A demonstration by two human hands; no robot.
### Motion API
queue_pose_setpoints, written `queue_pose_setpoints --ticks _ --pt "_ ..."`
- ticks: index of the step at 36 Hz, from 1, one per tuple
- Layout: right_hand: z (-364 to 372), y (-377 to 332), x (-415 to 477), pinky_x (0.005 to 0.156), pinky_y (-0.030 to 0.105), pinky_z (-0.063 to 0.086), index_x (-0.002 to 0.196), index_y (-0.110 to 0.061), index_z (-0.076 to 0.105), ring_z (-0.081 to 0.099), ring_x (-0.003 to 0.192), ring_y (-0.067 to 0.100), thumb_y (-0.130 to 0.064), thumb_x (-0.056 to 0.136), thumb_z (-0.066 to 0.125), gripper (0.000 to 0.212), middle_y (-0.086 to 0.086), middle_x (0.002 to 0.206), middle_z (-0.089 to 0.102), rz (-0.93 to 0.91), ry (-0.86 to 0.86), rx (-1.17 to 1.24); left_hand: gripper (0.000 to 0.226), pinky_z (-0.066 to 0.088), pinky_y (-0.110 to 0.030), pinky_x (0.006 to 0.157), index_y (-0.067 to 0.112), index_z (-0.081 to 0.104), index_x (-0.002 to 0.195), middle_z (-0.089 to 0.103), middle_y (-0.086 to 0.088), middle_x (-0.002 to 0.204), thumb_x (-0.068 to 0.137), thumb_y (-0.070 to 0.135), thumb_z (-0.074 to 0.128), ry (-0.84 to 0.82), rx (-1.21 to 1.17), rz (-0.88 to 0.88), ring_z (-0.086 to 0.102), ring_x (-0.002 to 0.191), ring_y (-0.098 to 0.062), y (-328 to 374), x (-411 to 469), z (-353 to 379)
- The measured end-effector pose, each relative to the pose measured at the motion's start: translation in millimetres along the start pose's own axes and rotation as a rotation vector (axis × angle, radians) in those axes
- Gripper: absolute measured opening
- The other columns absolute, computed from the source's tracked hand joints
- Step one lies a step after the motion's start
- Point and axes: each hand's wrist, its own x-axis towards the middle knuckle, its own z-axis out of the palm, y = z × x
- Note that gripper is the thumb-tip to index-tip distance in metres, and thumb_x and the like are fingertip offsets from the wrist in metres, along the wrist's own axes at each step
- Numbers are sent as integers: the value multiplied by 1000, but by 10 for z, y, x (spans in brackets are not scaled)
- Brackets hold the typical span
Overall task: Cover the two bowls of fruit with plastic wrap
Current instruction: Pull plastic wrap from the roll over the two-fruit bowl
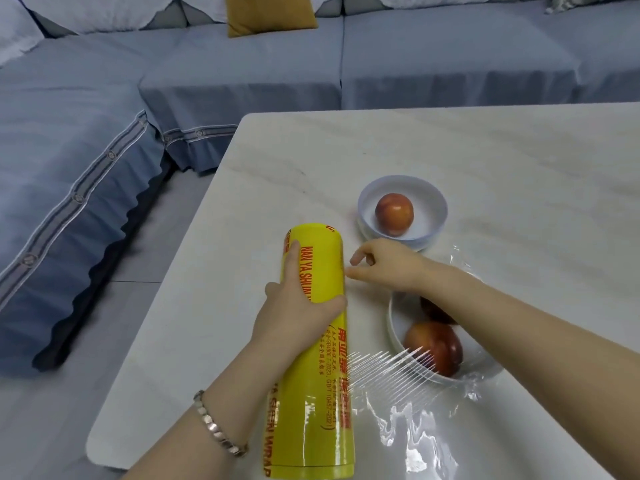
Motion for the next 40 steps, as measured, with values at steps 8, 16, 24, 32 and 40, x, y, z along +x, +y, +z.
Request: queue_pose_setpoints --ticks 8,16,24,32,40 --pt "22 7 26 55 22 35 68 -14 55 51 76 15 -27 83 61 21 3 76 55 25 74 -12 100 48 -41 87 38 -5 143 39 -14 124 73 51 65 66 90 -11 54 103 -34 149 -1 42" --pt "126 -2 52 61 30 36 56 -4 48 45 67 25 -20 80 56 30 13 62 46 54 148 -69 100 48 -41 87 39 -4 142 40 -12 123 71 53 65 95 134 -1 54 102 -32 141 -13 59" --pt "89 72 56 67 30 40 74 -11 54 49 78 25 -20 85 53 14 3 70 48 35 160 0 100 40 -44 101 41 -10 144 16 -5 147 75 52 62 82 170 65 37 128 -33 76 -14 -4" --pt "58 118 -69 85 34 45 110 -17 67 59 99 26 -10 85 46 33 11 97 67 -148 125 -8 83 -7 -44 118 35 -4 148 2 14 159 73 48 29 0 686 562 -20 144 -9 144 153 -111" --pt "-39 115 -129 78 33 37 107 -15 68 53 91 25 -9 86 48 29 -2 76 41 -249 99 -80 78 -3 -40 117 36 17 147 12 22 155 71 50 30 -14 643 561 -13 144 -5 145 175 -137"
